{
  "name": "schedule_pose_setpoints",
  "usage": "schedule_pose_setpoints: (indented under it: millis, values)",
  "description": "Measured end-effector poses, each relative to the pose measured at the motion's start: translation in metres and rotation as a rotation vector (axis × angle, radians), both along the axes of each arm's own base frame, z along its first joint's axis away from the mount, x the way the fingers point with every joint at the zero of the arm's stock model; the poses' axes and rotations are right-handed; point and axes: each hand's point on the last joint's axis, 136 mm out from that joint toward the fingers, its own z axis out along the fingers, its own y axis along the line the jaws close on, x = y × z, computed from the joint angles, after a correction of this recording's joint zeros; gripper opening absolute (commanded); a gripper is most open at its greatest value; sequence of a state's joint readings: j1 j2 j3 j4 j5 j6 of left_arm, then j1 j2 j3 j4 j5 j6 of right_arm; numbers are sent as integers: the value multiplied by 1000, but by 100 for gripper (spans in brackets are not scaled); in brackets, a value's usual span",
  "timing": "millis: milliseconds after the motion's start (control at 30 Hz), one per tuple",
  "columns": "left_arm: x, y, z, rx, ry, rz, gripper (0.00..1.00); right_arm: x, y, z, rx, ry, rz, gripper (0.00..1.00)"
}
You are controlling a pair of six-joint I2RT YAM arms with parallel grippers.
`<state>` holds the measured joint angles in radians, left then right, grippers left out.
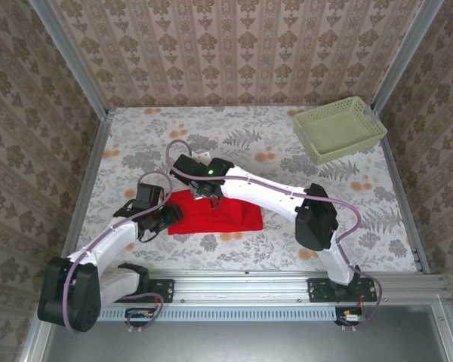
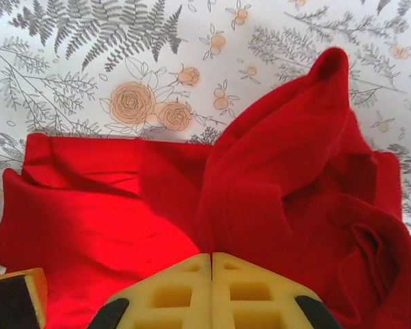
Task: Fold the inside-out t-shirt
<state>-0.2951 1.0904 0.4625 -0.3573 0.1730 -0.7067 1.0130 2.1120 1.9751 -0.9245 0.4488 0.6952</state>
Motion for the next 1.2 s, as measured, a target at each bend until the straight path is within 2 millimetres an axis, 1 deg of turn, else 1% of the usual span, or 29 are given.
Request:
schedule_pose_setpoints:
  millis: [33, 100, 333, 433, 533, 600, 633, 667, 700, 733, 800, 867, 900, 967, 1033, 1133, 1200]
  values:
    - [0, 0, -1, -2, 0, 2, 49, 1, 3, -2, 4, 5, 0, 0]
    - [-1, 0, -1, -7, 2, 3, 46, 2, 8, 2, 20, 6, -4, 0]
    - [-4, -2, -8, -25, 4, 0, 39, 7, 31, 43, 120, -43, 3, 0]
    - [-8, -2, -13, -27, 15, 3, 39, 4, 46, 50, 163, -44, 18, 0]
    - [-10, -1, -11, -37, -2, 12, 38, -3, 64, 44, 186, -26, 40, 0]
    - [-11, 0, -7, -47, -23, 22, 41, -8, 75, 31, 185, -1, 56, 0]
    - [-12, 1, -4, -51, -37, 34, 44, -11, 80, 25, 185, 14, 61, 1]
    - [-13, 3, -1, -55, -54, 46, 48, -13, 86, 18, 184, 27, 67, 13]
    - [-14, 5, 3, -56, -70, 62, 49, -14, 91, 12, 188, 40, 71, 27]
    - [-15, 8, 6, -54, -83, 80, 49, -15, 96, 8, 192, 50, 75, 37]
    - [-19, 16, 16, -44, -120, 120, 51, -17, 104, 4, 200, 64, 93, 52]
    - [-22, 24, 27, -37, -160, 159, 51, -20, 107, 7, 196, 67, 111, 58]
    - [-25, 30, 31, -29, -177, 181, 51, -21, 105, 9, 184, 66, 120, 60]
    - [-32, 39, 36, -7, -189, 215, 53, -23, 100, 21, 173, 51, 134, 63]
    - [-37, 45, 42, 9, -193, 233, 55, -25, 86, 35, 145, 24, 140, 63]
    - [-34, 44, 54, 21, -195, 222, 61, -29, 47, 55, 103, -10, 137, 63]
    - [-26, 35, 63, 31, -185, 177, 63, -26, 14, 62, 98, -16, 114, 62]
